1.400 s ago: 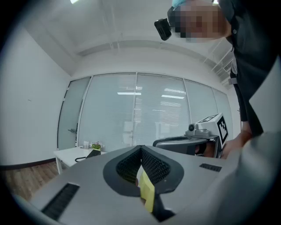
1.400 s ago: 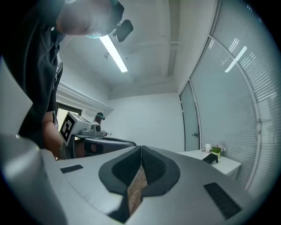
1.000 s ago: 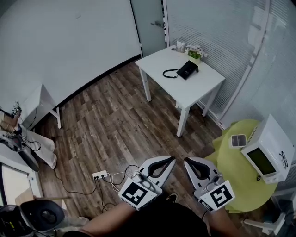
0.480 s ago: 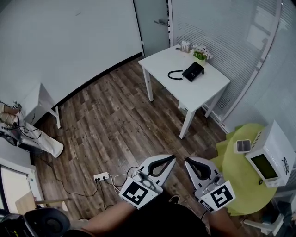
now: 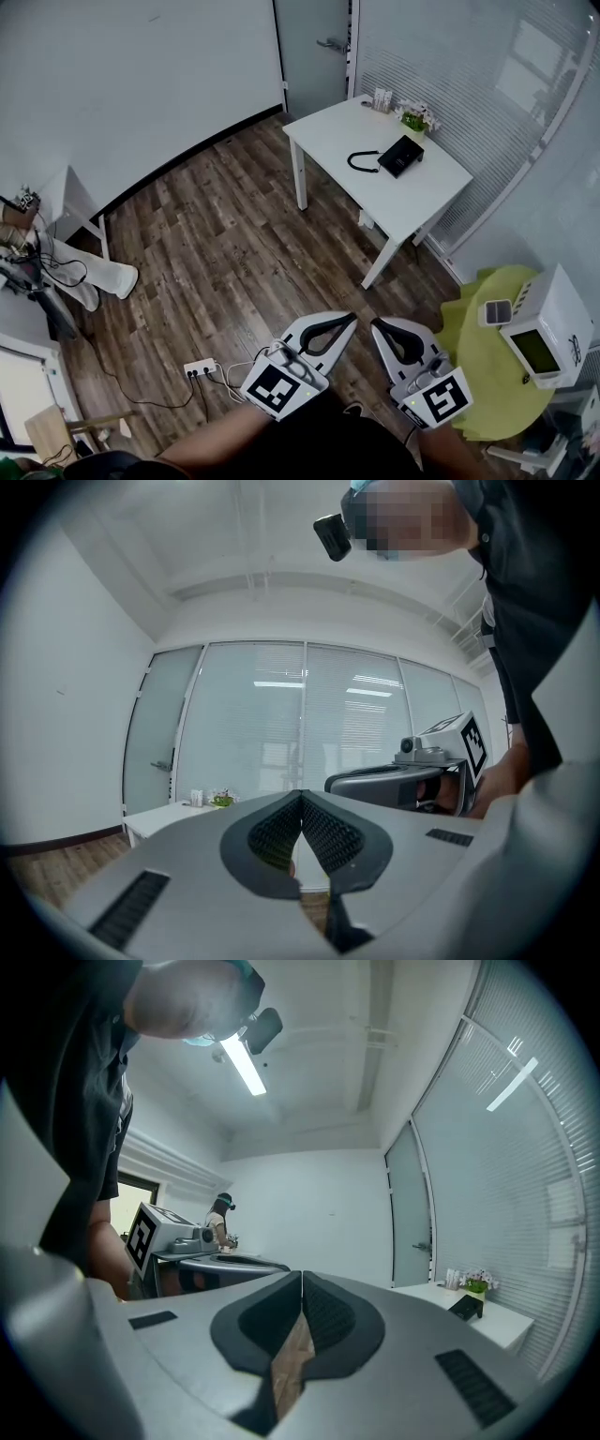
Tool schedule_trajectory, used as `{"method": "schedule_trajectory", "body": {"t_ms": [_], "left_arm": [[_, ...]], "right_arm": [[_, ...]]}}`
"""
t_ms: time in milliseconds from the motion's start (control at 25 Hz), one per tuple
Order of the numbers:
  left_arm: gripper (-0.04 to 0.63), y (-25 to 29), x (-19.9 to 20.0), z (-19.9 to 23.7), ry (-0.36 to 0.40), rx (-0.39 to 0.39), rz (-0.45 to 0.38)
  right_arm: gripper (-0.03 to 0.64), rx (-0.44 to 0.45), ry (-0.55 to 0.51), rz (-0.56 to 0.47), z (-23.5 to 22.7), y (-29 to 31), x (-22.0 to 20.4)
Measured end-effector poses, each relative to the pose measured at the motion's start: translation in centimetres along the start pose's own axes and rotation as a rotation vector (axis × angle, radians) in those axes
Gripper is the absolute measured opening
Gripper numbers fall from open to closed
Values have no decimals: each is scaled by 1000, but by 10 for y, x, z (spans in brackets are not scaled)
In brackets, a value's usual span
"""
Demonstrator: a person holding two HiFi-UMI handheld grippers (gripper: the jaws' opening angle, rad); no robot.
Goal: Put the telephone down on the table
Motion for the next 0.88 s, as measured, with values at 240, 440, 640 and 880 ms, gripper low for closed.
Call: {"method": "schedule_trajectory", "body": {"t_ms": [240, 440, 640, 880], "left_arm": [[9, -12, 0, 47, 1, -17, -16], [9, -24, 1, 81, -16, -8, -19], [9, -30, 0, 101, -27, 23, -20], [9, -24, -3, 126, -34, 68, -16]], "right_arm": [[23, -25, -1, 14, 8, 49, 11], [23, -32, 2, 11, 13, 83, 20], [23, -25, -12, 27, 11, 102, 20], [23, 19, -15, 17, -3, 131, 21]]}}
Point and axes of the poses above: the fingertips, and each gripper's own axes: y forward along the fingers, z to its left, x out of its top, the point moved 7 cm from there along -y, backward along the fingers, and after that the axes turned 8 degrees about z, right-handed, at the moved point
